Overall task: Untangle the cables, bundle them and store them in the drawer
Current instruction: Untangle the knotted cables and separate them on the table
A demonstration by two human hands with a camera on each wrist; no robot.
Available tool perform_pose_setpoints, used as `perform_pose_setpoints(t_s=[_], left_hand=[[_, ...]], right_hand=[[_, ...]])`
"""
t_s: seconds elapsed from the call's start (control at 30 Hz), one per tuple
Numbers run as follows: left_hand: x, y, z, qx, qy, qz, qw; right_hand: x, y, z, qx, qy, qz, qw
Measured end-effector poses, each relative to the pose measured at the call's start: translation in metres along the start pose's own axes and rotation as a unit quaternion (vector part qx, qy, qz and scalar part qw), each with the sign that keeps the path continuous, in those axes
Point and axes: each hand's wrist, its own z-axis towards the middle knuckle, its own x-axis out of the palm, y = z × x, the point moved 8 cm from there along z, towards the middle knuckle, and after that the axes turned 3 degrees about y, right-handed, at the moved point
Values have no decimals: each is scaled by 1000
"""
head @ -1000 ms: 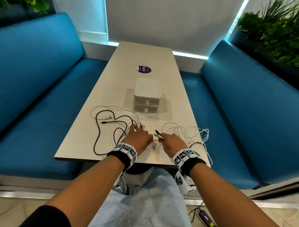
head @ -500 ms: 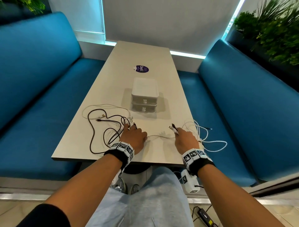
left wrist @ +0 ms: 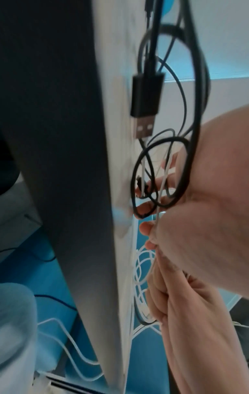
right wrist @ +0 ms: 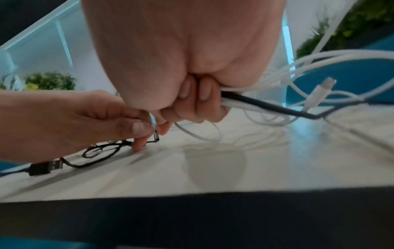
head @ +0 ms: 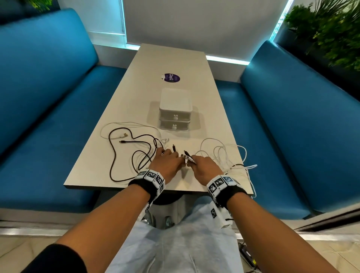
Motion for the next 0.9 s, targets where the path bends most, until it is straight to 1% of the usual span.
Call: perform_pose_setpoints(t_s=[0.07,0.13,0.3,0.37,0.5,0.67,0.73,0.83,0.9], left_hand=[[-1,4,-1,3,-1,-1,1000],[-4,9,-1,-1,-6,-9,1000],[-5,18,-3,-11,-3,-9,1000],[-6,13,-2,-17,1,-14,1000],[-10,8,-1,-41,5,-22,999],[-18,11,-5,-47,4,-14,999],[-19,11,-4,-53,-2,-13,999],[-20,7,0,-55,-11,-20,998],[-22,-1,2,-45,-14,-20,999]], right_hand=[[-4,-7,-2,16,5,-32,999],[-14,-22,-3,41,-7,-54,998],[-42,-71,-15,134,-46,-85,986],[-45,-73,-19,149,-56,-86,984],[-51,-62,-21,158,-91,-58,981],[-68,-43,-23,152,-149,8,977],[-70,-36,-21,142,-159,35,976],[-58,-19,-11,76,-132,93,984],[-45,-5,-9,28,-95,91,991]])
